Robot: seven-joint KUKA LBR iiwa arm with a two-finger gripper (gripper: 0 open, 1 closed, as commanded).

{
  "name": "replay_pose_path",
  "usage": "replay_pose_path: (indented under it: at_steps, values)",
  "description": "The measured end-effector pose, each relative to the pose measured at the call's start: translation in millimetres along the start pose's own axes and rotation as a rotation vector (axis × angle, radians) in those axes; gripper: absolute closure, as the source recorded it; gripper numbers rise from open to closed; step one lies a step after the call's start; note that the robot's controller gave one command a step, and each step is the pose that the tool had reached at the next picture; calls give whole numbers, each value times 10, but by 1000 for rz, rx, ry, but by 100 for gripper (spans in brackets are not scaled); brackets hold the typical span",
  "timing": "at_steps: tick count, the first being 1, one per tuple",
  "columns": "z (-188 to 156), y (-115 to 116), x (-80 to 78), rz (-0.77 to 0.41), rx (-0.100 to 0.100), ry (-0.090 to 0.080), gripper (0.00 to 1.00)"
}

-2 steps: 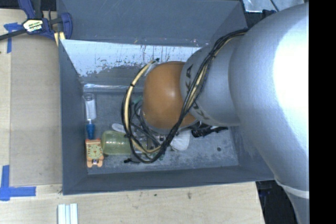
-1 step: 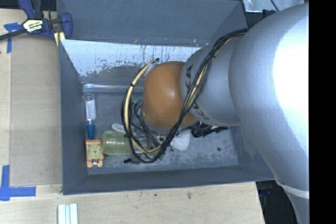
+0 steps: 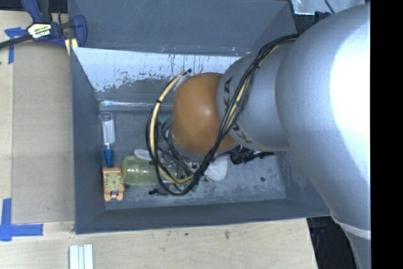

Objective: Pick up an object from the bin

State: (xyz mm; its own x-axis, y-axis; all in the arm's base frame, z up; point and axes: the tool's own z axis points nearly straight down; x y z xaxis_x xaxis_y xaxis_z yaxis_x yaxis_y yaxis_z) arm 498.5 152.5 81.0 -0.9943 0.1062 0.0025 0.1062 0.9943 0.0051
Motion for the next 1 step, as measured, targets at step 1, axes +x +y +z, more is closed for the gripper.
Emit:
replay_pose_path:
  at_steps: [1]
  values:
    - [-69,-4,-10,1,0,-7,100]
